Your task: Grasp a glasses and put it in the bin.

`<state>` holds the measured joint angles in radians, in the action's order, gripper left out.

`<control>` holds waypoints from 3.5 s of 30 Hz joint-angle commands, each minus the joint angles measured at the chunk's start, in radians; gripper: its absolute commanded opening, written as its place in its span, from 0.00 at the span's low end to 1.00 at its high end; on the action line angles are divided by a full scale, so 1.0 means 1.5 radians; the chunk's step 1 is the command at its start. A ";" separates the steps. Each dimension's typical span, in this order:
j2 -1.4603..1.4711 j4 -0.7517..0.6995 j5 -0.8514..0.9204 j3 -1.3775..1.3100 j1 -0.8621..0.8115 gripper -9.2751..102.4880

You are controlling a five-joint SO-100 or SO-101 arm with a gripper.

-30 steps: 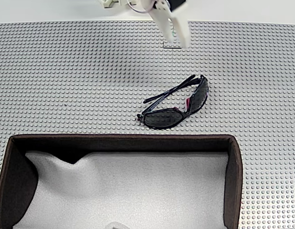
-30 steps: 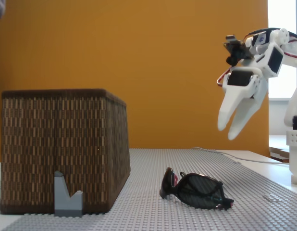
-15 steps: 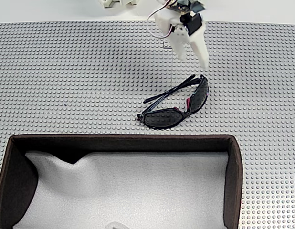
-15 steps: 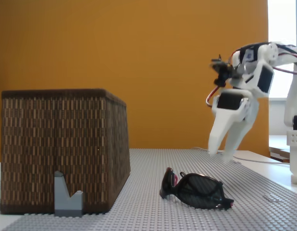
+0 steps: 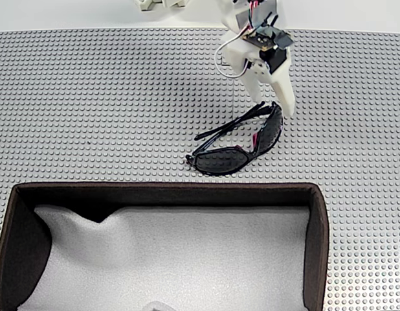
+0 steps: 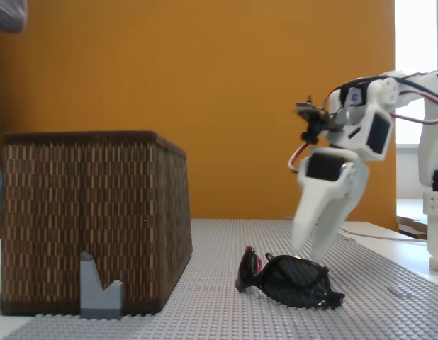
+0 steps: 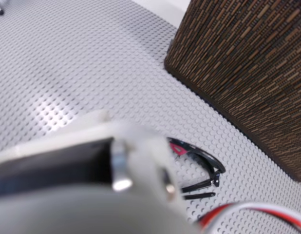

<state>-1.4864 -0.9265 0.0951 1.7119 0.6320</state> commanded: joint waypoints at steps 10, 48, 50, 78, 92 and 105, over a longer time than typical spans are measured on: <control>0.122 0.057 0.024 -0.126 -0.006 0.08; -0.200 0.294 -0.035 -0.369 -0.135 0.08; -0.191 0.329 -0.037 -0.368 -0.146 0.08; 0.084 0.615 -0.024 -0.343 -0.231 0.34; -0.042 0.637 0.011 -0.297 -0.235 0.08; -0.603 0.602 0.054 0.104 -0.320 0.08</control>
<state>-2.1752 -0.0015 0.1687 1.7349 0.1856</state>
